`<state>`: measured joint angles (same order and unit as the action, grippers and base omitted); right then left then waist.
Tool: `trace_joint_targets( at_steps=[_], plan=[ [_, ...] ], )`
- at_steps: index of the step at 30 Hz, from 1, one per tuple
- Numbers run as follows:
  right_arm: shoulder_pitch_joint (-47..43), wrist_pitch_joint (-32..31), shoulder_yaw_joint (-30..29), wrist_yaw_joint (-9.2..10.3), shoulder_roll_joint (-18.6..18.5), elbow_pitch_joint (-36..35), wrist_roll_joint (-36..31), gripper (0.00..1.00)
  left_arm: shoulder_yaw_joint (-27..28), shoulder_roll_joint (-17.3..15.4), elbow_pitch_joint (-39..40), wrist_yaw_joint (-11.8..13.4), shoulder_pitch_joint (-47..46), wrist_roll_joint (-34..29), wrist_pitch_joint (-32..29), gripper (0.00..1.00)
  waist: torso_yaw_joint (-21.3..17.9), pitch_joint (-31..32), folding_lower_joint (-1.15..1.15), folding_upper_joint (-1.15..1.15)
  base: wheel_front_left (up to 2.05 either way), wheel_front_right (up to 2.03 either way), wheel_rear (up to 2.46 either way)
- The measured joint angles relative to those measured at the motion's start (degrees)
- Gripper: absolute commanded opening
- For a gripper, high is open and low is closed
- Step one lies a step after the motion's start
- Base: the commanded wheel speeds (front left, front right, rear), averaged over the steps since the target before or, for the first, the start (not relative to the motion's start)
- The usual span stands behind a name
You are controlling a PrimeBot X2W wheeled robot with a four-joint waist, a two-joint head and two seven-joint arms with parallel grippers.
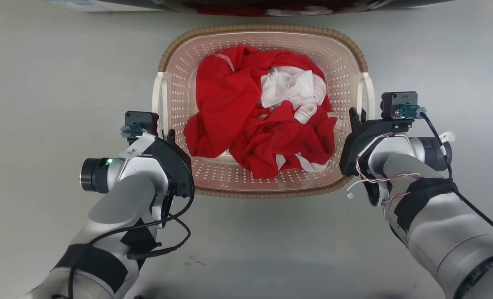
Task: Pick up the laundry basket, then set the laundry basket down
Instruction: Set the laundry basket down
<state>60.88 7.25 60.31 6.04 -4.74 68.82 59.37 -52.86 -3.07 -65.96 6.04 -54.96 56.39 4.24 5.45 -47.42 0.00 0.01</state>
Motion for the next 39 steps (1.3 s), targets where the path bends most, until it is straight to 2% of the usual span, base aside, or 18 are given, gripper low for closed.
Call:
trace_joint_targets(
  at_steps=[6,7,8,9,10,11,12,13,14,27,39],
  plan=[
    [0.5,0.7,0.2,-0.01,0.0,-0.1,0.0,0.00,0.0,0.2,-0.8,0.0,-0.2,-0.2,1.0,0.00,0.3,-0.6,0.00,0.00,0.00,0.00,0.00],
    [0.5,0.8,0.2,-0.01,0.0,-0.1,0.0,0.05,0.0,0.3,-1.0,0.0,-0.3,-0.2,1.1,0.00,0.4,-0.6,0.00,0.00,0.00,0.00,0.00],
    [0.5,0.9,0.3,-0.01,0.0,-0.1,0.0,0.20,0.0,0.4,-1.3,0.0,-0.4,-0.2,1.4,0.00,0.4,-0.7,0.00,0.00,0.00,0.00,0.00],
    [0.5,0.9,0.4,-0.02,0.1,-0.1,0.0,0.34,0.0,0.4,-1.5,0.0,-0.5,-0.2,1.5,0.09,0.4,-0.7,0.00,0.00,0.00,0.00,0.00],
    [0.5,1.0,0.5,-0.02,0.1,-0.1,0.0,0.48,0.0,0.5,-1.7,0.0,-0.6,-0.2,1.5,0.23,0.4,-0.7,0.00,0.00,0.00,0.00,0.00],
    [0.5,1.0,0.6,-0.08,0.1,-0.1,0.0,0.69,0.0,0.6,-1.9,0.0,-0.9,-0.2,1.6,0.49,0.4,-0.6,0.00,0.00,0.00,0.00,0.00],
    [0.5,1.1,0.7,-0.29,0.1,-0.1,0.0,1.00,0.0,0.6,-2.0,0.0,-1.1,-0.2,2.0,0.73,0.4,-0.5,0.00,0.00,0.00,0.00,0.00],
    [0.5,1.2,0.8,-0.54,0.4,-0.1,0.0,1.00,0.0,0.8,-2.2,0.0,-1.1,-0.2,2.0,0.94,0.4,-0.4,0.00,0.00,0.00,0.00,0.00],
    [0.5,1.4,0.8,-0.58,0.7,-0.1,0.0,1.00,0.0,1.0,-2.3,0.0,-1.1,-0.2,2.0,1.00,0.4,-0.3,0.00,0.00,0.00,0.00,0.00],
    [0.5,2.4,1.0,-0.58,1.0,0.7,0.0,1.00,0.2,1.3,-4.2,0.0,-0.9,-0.2,3.0,1.00,0.6,3.0,0.00,0.00,0.00,0.00,0.00],
    [0.5,5.5,0.3,-0.59,1.0,2.0,0.0,1.00,0.6,1.3,-4.3,-0.8,-0.4,0.0,7.0,1.00,0.1,8.5,0.00,0.00,0.00,0.00,0.00]
  ],
)
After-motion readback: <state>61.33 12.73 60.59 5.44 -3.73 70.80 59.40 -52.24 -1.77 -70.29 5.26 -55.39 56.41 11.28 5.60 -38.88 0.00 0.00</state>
